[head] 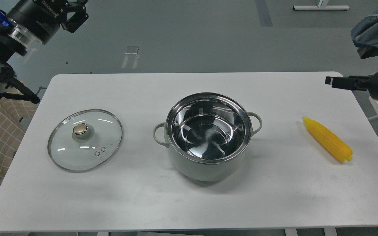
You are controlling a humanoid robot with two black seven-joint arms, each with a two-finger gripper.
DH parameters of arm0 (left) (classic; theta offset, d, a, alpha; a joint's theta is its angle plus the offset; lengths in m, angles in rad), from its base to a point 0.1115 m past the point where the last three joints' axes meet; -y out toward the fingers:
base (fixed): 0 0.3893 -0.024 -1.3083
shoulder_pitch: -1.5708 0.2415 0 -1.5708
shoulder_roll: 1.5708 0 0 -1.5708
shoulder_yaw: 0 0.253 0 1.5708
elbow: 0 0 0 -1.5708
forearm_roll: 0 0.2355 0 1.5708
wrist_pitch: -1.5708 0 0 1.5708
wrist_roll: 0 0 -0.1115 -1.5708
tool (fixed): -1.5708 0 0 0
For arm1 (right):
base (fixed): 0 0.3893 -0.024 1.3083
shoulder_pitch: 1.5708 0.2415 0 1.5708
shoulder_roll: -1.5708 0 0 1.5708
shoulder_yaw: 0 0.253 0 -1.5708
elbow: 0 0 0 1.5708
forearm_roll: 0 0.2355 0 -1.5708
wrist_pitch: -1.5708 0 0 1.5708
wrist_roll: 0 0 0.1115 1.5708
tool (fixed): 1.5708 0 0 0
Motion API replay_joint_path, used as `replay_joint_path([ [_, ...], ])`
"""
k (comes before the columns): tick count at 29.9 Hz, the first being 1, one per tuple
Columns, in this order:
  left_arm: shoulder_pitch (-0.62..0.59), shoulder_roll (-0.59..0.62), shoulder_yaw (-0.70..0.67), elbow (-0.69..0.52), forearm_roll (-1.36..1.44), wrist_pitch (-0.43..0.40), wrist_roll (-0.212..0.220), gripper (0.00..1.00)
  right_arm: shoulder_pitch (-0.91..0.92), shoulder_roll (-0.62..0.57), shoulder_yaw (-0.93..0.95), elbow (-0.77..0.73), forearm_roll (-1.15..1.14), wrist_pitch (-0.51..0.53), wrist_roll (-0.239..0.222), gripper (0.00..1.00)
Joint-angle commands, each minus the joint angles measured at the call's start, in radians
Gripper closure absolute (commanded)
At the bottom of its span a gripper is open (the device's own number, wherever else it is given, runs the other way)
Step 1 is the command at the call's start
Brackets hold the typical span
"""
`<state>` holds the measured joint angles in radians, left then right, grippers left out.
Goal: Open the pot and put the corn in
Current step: 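Lower the right gripper onto the yellow corn cob and grasp it, then lift the corn cob and carry it over the open pot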
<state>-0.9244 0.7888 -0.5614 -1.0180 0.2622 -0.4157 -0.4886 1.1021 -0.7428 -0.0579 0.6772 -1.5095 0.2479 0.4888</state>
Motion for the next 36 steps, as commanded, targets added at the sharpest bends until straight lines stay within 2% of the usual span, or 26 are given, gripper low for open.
replay_joint_path([
  [1, -0.001, -0.003, 0.000, -0.004, 0.002, -0.003, 0.000, 0.03, -0.045, 0.013, -0.031, -0.002, -0.072, -0.036, 0.000, 0.01],
  [14, -0.001, -0.033, -0.002, -0.005, 0.002, 0.002, 0.000, 0.02, -0.145, 0.135, -0.037, -0.117, -0.124, -0.067, 0.000, 0.01],
  [21, -0.001, -0.031, -0.002, -0.008, 0.002, 0.000, 0.001, 0.02, -0.137, 0.187, -0.121, -0.156, -0.130, -0.067, 0.000, 0.10],
  [22, -0.001, -0.031, -0.002, -0.011, 0.002, 0.000, 0.001, 0.02, -0.136, 0.200, -0.134, -0.163, -0.130, -0.067, 0.000, 0.15],
  [23, 0.001, -0.030, -0.002, -0.013, 0.002, 0.000, 0.001, 0.02, -0.134, 0.203, -0.144, -0.169, -0.130, -0.067, 0.000, 0.29],
  [24, 0.001, -0.029, -0.002, -0.013, 0.002, 0.000, 0.000, 0.02, -0.134, 0.204, -0.148, -0.172, -0.130, -0.067, 0.000, 0.35],
  [26, 0.001, -0.029, -0.002, -0.013, 0.002, 0.002, 0.001, 0.02, -0.134, 0.209, -0.154, -0.172, -0.130, -0.067, 0.000, 0.60],
  [27, 0.001, -0.029, -0.002, -0.013, 0.002, 0.002, 0.001, 0.02, -0.134, 0.209, -0.154, -0.172, -0.130, -0.067, 0.000, 0.60],
  [28, 0.001, -0.029, -0.002, -0.013, 0.002, 0.000, 0.000, 0.02, -0.133, 0.207, -0.154, -0.172, -0.130, -0.067, 0.000, 0.76],
  [29, 0.001, -0.029, -0.002, -0.013, 0.002, 0.002, 0.001, 0.03, -0.133, 0.207, -0.154, -0.168, -0.130, -0.067, 0.000, 0.96],
  [30, 0.001, -0.029, -0.002, -0.013, 0.002, 0.003, 0.001, 0.02, -0.133, 0.207, -0.154, -0.166, -0.130, -0.067, 0.000, 1.00],
  [36, 0.001, -0.033, -0.002, -0.013, 0.002, 0.003, 0.001, 0.02, -0.126, 0.203, -0.151, -0.153, -0.129, -0.108, 0.000, 1.00],
])
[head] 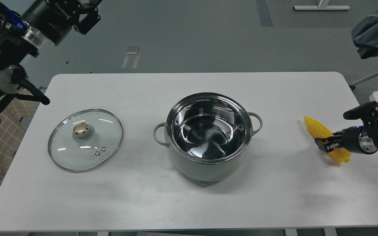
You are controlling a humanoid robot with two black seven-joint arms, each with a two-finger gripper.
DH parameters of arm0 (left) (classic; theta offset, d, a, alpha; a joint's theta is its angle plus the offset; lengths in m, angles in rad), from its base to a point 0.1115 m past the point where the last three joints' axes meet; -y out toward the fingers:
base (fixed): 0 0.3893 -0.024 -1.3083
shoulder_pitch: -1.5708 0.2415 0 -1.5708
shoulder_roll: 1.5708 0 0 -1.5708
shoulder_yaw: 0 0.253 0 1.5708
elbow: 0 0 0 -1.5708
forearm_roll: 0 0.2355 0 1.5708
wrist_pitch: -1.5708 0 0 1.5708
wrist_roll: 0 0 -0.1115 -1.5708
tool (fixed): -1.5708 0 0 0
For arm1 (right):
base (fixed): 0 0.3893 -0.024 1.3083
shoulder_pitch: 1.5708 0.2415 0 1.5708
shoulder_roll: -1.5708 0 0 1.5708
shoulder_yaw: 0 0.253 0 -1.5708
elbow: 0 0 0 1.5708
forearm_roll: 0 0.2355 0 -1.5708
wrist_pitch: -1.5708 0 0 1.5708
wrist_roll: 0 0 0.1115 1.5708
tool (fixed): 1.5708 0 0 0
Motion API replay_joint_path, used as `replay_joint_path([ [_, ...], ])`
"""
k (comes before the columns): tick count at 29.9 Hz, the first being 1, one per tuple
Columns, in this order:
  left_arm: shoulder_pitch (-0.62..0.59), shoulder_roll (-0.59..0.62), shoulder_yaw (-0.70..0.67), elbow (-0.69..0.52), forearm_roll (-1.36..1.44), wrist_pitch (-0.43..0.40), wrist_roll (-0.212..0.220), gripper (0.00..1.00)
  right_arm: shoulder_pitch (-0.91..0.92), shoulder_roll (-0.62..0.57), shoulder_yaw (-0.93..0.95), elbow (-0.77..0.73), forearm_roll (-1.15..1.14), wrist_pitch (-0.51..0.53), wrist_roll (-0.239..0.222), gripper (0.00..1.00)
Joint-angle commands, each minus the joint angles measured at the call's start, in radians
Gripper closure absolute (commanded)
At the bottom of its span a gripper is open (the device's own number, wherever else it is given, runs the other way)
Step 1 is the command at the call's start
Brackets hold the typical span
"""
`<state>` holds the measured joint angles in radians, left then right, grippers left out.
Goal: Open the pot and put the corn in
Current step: 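Lift the corn cob and carry it over the open pot, then lower the corn cob into the pot with the right gripper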
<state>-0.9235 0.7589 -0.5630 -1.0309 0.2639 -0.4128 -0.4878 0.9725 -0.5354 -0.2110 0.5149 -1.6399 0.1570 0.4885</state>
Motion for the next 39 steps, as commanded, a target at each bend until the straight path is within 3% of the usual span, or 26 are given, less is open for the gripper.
replay_joint_path([
  [1, 0.000, -0.003, 0.000, 0.000, 0.000, -0.001, 0.000, 0.02, 0.015, -0.009, 0.004, 0.023, 0.003, -0.031, 0.000, 1.00],
  [9, -0.001, -0.009, 0.000, -0.001, 0.000, 0.000, 0.002, 0.02, 0.311, -0.100, 0.001, 0.243, 0.006, -0.021, 0.000, 1.00],
  [16, -0.001, -0.013, -0.001, 0.000, 0.000, 0.002, 0.002, 0.02, 0.529, -0.034, -0.004, 0.362, 0.017, 0.081, 0.000, 1.00],
  [24, -0.001, -0.021, 0.000, 0.000, 0.000, 0.002, 0.003, 0.02, 0.580, 0.129, -0.045, 0.484, 0.023, 0.160, 0.000, 1.00],
  [30, -0.001, -0.044, 0.000, 0.000, 0.003, 0.003, 0.003, 0.02, 0.580, 0.218, -0.114, 0.501, 0.049, 0.164, 0.000, 1.00],
  [37, -0.001, -0.056, 0.000, 0.000, 0.005, 0.005, 0.011, 0.02, 0.560, 0.299, -0.142, 0.476, 0.100, 0.164, 0.000, 0.93],
  [39, -0.001, -0.053, 0.000, 0.000, 0.005, 0.003, 0.011, 0.02, 0.543, 0.319, -0.143, 0.461, 0.100, 0.164, 0.000, 0.86],
])
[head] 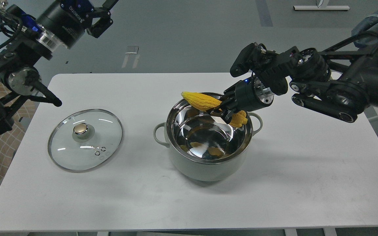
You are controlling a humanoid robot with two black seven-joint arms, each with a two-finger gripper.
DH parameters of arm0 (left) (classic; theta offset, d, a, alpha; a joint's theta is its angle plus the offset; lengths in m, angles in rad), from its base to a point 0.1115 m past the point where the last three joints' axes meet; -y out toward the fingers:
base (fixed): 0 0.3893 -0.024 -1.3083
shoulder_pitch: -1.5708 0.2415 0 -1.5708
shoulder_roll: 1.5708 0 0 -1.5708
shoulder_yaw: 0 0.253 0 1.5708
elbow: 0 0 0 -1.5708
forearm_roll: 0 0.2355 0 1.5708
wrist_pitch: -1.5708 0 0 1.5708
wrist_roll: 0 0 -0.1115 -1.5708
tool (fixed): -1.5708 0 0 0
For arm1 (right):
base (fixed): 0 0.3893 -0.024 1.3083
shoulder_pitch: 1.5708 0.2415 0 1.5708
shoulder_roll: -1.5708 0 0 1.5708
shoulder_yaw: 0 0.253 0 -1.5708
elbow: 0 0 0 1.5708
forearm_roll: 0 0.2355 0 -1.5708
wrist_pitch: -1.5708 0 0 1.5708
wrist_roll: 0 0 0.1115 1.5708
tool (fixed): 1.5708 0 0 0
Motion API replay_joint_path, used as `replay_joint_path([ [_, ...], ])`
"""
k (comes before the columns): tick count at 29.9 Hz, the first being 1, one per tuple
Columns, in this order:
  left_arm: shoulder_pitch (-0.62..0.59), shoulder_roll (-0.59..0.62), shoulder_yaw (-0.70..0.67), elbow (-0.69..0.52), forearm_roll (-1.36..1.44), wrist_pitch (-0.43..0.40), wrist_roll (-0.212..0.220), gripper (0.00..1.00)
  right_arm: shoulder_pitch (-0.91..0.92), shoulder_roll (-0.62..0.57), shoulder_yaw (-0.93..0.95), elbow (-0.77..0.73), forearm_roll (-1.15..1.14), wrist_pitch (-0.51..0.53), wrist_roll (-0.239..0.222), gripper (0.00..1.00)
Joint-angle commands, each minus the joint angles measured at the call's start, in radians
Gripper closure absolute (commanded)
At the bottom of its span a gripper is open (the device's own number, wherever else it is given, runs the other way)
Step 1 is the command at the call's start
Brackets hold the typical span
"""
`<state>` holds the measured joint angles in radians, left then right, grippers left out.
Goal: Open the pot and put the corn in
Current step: 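Lower the corn cob into the pot with the right gripper, then open the right gripper and lift it out of the pot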
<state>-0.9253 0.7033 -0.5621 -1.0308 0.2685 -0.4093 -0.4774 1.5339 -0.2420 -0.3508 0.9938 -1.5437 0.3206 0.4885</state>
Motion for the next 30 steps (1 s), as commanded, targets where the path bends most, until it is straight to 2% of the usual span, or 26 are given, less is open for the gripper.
replay_joint_path([
  [1, 0.000, 0.002, -0.001, 0.000, 0.000, 0.000, 0.000, 0.02, -0.020, 0.029, -0.004, -0.020, 0.004, 0.000, 0.000, 0.84],
  [4, 0.000, 0.002, -0.001, 0.000, 0.000, 0.000, 0.000, 0.02, -0.024, 0.036, -0.030, -0.024, 0.008, 0.000, 0.000, 0.78],
  [9, 0.000, 0.001, -0.001, 0.000, 0.000, 0.001, 0.000, 0.02, -0.028, 0.044, -0.056, -0.038, 0.013, 0.000, 0.000, 0.62],
  [12, 0.000, 0.001, -0.001, 0.000, 0.000, 0.001, 0.002, 0.02, -0.034, 0.047, -0.059, -0.037, 0.036, 0.000, 0.000, 0.51],
  [14, 0.000, 0.001, -0.001, 0.000, 0.000, 0.001, 0.002, 0.02, -0.035, 0.050, -0.059, -0.037, 0.053, 0.000, 0.000, 0.38],
  [23, 0.003, 0.001, -0.002, 0.000, 0.000, 0.001, 0.002, 0.02, -0.038, 0.058, -0.057, -0.040, 0.056, -0.005, 0.000, 0.13],
  [25, 0.003, 0.001, -0.001, 0.002, 0.001, 0.001, 0.002, 0.02, -0.032, 0.056, -0.053, -0.038, 0.075, -0.006, 0.000, 0.05],
  [30, 0.003, -0.001, 0.001, 0.002, 0.003, 0.003, 0.013, 0.02, 0.029, 0.052, -0.031, -0.079, 0.236, -0.006, 0.000, 0.03],
])
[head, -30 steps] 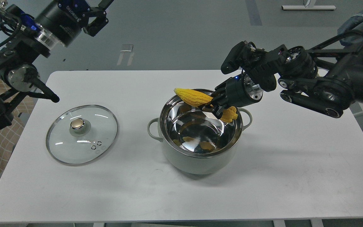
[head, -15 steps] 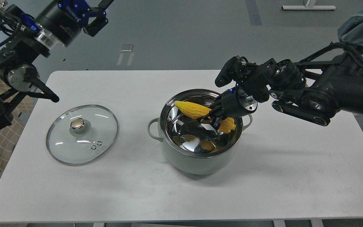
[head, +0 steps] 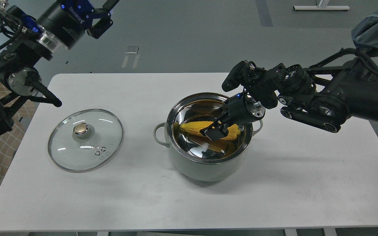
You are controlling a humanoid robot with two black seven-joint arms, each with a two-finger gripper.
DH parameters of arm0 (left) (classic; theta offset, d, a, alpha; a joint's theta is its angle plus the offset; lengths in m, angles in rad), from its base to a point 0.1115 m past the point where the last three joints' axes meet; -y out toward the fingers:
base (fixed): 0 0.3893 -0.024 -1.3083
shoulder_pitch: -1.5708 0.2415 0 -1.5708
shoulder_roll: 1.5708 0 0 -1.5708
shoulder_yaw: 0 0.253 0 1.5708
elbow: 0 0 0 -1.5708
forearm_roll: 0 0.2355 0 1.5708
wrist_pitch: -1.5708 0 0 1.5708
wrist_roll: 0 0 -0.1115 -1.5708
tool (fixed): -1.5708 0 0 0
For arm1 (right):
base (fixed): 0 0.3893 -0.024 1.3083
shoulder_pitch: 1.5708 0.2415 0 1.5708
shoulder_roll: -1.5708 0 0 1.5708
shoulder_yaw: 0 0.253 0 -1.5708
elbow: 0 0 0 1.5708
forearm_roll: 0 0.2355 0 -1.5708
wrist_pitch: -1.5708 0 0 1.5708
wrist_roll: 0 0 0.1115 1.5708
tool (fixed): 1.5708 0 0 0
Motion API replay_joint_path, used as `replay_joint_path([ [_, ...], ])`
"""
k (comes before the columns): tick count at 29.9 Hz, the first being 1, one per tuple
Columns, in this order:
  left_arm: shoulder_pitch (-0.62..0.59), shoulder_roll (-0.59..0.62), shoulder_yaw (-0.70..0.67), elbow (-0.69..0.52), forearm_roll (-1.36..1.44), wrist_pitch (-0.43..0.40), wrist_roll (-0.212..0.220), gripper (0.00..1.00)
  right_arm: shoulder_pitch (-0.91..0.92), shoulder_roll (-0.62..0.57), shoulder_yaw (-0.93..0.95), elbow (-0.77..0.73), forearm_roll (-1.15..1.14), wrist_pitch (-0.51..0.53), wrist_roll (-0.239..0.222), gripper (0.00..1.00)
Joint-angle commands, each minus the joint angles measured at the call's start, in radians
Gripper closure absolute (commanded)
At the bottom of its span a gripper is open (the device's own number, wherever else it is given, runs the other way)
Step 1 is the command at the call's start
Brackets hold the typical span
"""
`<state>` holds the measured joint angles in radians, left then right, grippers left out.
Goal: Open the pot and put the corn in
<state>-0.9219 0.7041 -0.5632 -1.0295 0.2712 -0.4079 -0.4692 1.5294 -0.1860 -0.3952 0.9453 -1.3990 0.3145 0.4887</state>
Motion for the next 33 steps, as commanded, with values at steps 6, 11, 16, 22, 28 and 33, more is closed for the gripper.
replay_joint_path([
  [6, 0.002, -0.028, 0.000, 0.014, 0.003, 0.001, 0.006, 0.02, 0.046, -0.012, 0.215, -0.276, 0.301, -0.009, 0.000, 0.00],
  [11, 0.006, -0.055, -0.001, 0.022, 0.003, 0.000, 0.004, 0.02, -0.023, -0.030, 0.404, -0.405, 0.395, -0.011, 0.000, 0.00],
  [16, 0.011, -0.120, -0.012, 0.126, -0.003, -0.012, 0.003, 0.02, -0.164, -0.033, 0.680, -0.480, 0.566, -0.011, 0.000, 0.00],
  [22, 0.012, -0.253, -0.012, 0.319, -0.001, -0.051, 0.024, 0.02, -0.388, -0.026, 0.987, -0.481, 0.664, 0.001, 0.000, 0.00],
  [28, 0.066, -0.362, -0.014, 0.411, 0.000, -0.081, 0.023, 0.02, -0.538, 0.043, 1.150, -0.481, 0.787, 0.032, 0.000, 0.00],
  [33, 0.075, -0.377, -0.021, 0.411, -0.001, -0.081, 0.023, 0.02, -0.578, 0.068, 1.230, -0.479, 0.792, 0.035, 0.000, 0.00],
])
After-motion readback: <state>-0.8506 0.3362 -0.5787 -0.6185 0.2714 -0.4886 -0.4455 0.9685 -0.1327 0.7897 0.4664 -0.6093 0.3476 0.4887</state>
